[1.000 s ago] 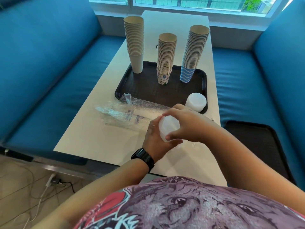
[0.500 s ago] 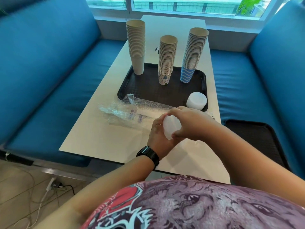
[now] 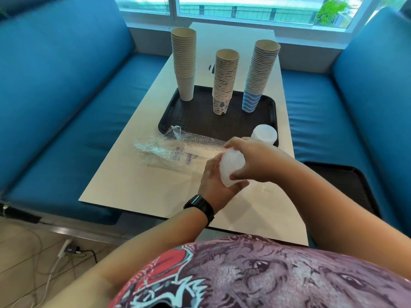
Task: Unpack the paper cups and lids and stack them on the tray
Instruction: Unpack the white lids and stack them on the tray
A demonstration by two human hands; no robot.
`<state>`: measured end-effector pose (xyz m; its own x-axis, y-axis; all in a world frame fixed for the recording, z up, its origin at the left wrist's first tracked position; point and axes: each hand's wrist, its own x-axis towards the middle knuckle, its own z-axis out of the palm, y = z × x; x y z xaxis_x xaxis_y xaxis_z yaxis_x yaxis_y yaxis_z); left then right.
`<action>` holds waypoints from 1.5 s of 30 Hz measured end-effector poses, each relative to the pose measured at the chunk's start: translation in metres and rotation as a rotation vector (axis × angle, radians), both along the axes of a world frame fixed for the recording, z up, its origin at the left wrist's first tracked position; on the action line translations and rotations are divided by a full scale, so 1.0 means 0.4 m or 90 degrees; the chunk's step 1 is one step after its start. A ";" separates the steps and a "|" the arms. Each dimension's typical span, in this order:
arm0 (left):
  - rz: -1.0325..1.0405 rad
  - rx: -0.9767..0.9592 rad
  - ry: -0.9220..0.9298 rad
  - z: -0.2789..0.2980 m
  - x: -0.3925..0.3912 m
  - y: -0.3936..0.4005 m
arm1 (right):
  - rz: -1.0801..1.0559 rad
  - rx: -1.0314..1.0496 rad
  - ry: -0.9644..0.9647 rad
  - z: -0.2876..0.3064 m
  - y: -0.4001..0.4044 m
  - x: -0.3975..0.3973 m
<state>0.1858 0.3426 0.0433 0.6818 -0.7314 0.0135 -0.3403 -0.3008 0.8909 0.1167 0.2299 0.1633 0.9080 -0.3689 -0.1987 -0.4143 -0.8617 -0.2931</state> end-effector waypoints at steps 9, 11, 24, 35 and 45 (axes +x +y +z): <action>-0.001 -0.024 -0.026 -0.006 -0.003 0.004 | -0.090 0.281 -0.234 0.002 -0.052 -0.030; 0.000 -0.023 -0.035 -0.005 -0.002 0.004 | -0.098 0.333 -0.262 -0.020 -0.051 -0.041; -0.002 -0.021 -0.018 -0.012 0.003 0.003 | -0.059 0.197 -0.169 -0.056 -0.091 -0.065; 0.016 -0.043 -0.033 -0.025 -0.003 -0.005 | -0.278 0.041 -0.091 -0.160 -0.398 0.009; 0.024 -0.041 -0.060 -0.032 -0.005 -0.004 | -0.239 0.027 -0.069 -0.201 -0.416 0.043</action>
<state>0.1837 0.3408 0.0305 0.7021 -0.7010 0.1252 -0.4134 -0.2581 0.8732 0.1341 0.0633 0.0827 0.7284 -0.6724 -0.1314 -0.6628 -0.6429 -0.3840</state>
